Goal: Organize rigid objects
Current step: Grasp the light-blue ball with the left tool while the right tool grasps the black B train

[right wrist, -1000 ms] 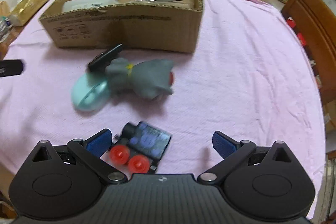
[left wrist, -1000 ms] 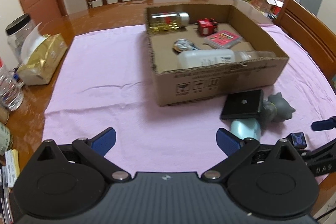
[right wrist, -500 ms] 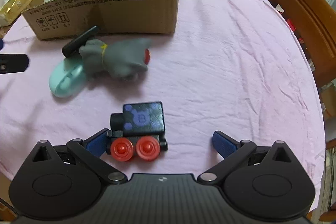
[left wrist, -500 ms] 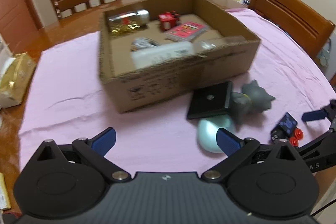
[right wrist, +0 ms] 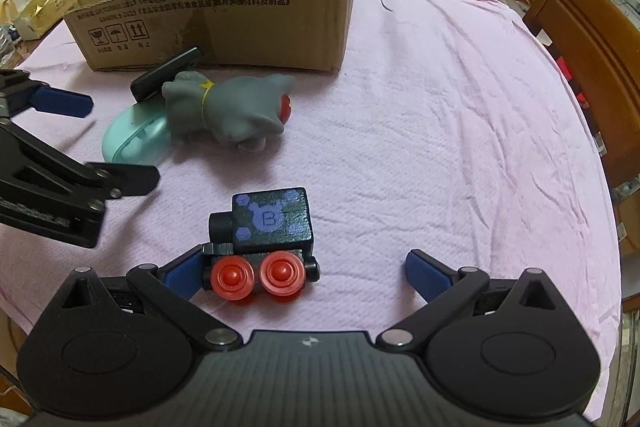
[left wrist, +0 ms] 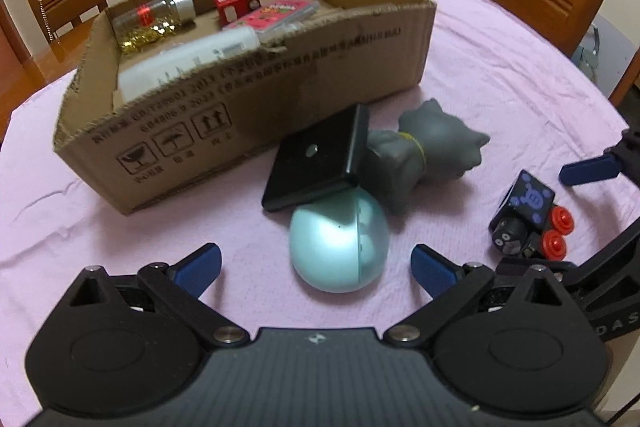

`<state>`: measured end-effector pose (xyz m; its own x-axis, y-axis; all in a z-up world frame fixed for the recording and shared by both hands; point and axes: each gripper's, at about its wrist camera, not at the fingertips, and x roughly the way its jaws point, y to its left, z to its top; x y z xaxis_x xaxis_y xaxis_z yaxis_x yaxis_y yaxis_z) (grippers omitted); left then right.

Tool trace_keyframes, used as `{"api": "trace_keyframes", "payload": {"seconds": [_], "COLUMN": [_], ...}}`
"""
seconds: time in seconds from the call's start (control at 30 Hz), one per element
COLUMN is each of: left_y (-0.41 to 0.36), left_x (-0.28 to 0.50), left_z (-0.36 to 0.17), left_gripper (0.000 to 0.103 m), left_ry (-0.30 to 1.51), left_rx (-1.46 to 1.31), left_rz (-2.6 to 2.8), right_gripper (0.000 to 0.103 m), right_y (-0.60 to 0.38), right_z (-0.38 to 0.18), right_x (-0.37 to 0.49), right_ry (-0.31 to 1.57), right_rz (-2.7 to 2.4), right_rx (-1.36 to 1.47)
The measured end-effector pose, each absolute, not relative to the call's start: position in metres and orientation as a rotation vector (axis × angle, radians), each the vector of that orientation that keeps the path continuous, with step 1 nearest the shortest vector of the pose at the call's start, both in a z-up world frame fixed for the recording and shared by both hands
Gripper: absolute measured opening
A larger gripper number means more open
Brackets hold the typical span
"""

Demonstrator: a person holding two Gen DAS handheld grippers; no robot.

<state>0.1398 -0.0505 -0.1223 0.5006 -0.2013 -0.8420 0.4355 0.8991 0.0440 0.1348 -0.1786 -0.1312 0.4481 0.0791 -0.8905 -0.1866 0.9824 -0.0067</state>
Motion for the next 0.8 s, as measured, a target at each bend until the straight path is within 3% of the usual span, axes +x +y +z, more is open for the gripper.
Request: {"api": "trace_keyframes", "payload": {"seconds": [0.37,0.73,0.8], "left_y": [-0.0556,-0.0593,-0.0594], "left_x": [0.1462,0.1451,0.1439], "left_z": [-0.1294,-0.1246,-0.1241], "left_gripper": [0.085,0.052,0.052], "left_ry": [0.959,0.939,0.936], "left_rx": [0.236,0.244,0.239], "left_rz": [-0.419,-0.447,-0.445], "right_gripper": [0.103,0.103,0.103], "right_y": [-0.1789,-0.1789,-0.179], "right_z": [-0.1314,-0.1311,-0.131], "right_x": [0.1366,0.1373,0.1373], "right_ry": [1.087,1.082,1.081], "right_rz": [0.175,0.179,0.179], "right_rx": [-0.114,-0.115,-0.116]}}
